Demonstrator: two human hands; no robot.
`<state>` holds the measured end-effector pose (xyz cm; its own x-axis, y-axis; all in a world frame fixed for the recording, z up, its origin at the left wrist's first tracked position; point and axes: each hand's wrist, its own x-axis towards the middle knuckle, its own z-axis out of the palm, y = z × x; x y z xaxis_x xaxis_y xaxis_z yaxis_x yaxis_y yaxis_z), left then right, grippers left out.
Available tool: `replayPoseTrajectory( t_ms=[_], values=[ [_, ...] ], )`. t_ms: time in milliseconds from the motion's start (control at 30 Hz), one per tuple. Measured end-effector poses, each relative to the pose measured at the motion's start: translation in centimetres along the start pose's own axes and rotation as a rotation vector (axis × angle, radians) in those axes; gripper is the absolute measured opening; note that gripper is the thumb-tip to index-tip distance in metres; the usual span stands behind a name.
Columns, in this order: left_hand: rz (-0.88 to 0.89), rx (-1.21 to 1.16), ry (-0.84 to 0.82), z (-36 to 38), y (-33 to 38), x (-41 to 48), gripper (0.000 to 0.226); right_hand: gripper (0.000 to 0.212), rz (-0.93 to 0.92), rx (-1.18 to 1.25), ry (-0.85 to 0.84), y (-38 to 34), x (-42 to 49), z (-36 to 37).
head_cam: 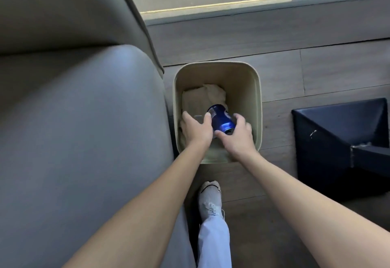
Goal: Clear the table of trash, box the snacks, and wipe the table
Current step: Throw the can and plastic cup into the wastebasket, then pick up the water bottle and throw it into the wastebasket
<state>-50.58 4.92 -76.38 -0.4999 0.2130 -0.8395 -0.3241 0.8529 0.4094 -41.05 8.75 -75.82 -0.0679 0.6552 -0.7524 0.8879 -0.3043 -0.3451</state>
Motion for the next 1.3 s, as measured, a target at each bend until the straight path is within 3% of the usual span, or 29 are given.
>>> replayPoseTrajectory(
  t_ms=[200, 500, 867, 1033, 1300],
  values=[
    [0.41, 0.569, -0.167, -2.8, -0.4, -4.6, 0.043, 0.054, -0.214, -0.34, -0.039, 0.2, -4.3, -3.2],
    [0.712, 0.969, -0.167, -10.6, 2.9, -19.2, 0.038, 0.066, -0.355, -0.603, -0.02, -0.8, -18.9, -12.5],
    [0.567, 1.137, -0.172, -16.3, 5.2, -44.7, 0.047, 0.057, -0.49, -0.458, 0.022, 0.2, -41.5, -26.0],
    [0.698, 1.219, -0.134, -14.8, 4.5, -55.7, 0.049, 0.054, -0.529, -0.327, 0.181, 6.7, -51.6, -31.0],
    [1.023, 1.445, -0.233, -6.2, 2.0, -70.0, 0.048, 0.055, -0.247, 0.1, 0.453, 23.3, -64.6, -36.5]
  ],
)
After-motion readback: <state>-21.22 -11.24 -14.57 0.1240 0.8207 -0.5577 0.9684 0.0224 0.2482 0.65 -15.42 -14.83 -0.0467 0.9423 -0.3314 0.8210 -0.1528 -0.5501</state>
